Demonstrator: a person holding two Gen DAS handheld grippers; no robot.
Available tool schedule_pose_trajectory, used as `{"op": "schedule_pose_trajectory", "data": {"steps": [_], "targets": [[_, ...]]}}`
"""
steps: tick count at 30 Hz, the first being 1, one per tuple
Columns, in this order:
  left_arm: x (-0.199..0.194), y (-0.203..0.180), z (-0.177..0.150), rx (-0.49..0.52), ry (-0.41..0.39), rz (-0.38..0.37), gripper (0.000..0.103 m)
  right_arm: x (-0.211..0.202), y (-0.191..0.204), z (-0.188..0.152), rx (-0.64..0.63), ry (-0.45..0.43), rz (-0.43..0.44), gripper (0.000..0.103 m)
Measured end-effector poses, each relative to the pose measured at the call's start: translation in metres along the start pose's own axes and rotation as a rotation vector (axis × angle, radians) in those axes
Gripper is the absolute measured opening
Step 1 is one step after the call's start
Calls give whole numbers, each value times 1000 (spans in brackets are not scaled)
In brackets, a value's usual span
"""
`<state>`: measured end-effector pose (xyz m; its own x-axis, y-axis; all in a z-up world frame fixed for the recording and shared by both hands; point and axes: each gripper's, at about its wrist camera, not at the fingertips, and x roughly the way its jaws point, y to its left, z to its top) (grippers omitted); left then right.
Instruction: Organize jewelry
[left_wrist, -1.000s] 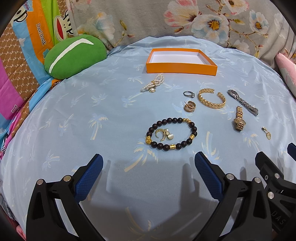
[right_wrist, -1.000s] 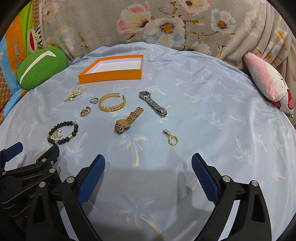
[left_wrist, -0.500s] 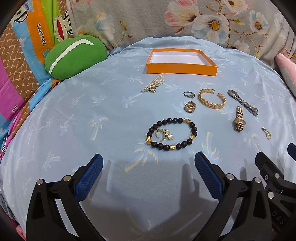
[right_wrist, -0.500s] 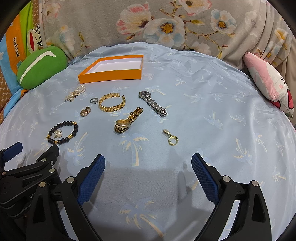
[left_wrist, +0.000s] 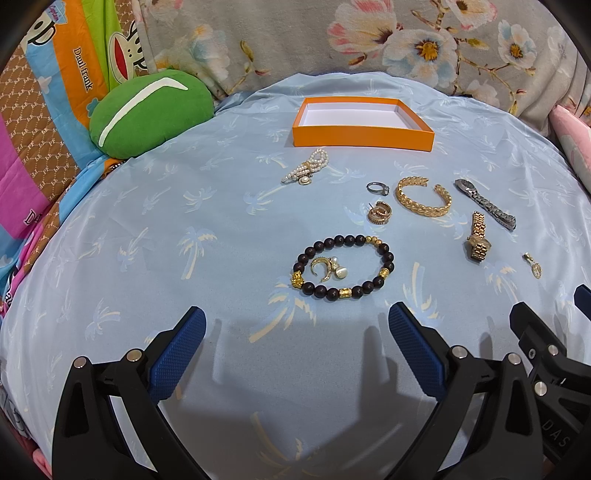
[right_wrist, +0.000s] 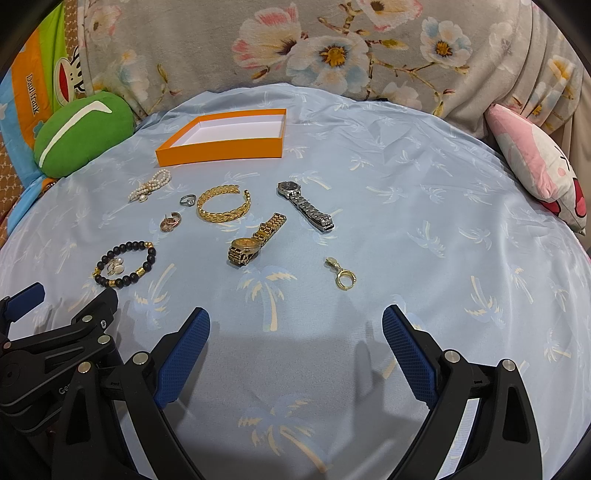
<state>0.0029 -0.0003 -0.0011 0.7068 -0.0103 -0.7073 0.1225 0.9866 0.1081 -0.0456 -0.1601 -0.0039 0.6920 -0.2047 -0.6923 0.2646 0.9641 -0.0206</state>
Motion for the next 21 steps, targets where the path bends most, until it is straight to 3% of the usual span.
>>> {"op": "schedule_pose_trajectory", "data": {"steps": [21], "targets": [[-3,1,3,-2,-3,-10,97,0,-2,-1,5,1,6,93]]}}
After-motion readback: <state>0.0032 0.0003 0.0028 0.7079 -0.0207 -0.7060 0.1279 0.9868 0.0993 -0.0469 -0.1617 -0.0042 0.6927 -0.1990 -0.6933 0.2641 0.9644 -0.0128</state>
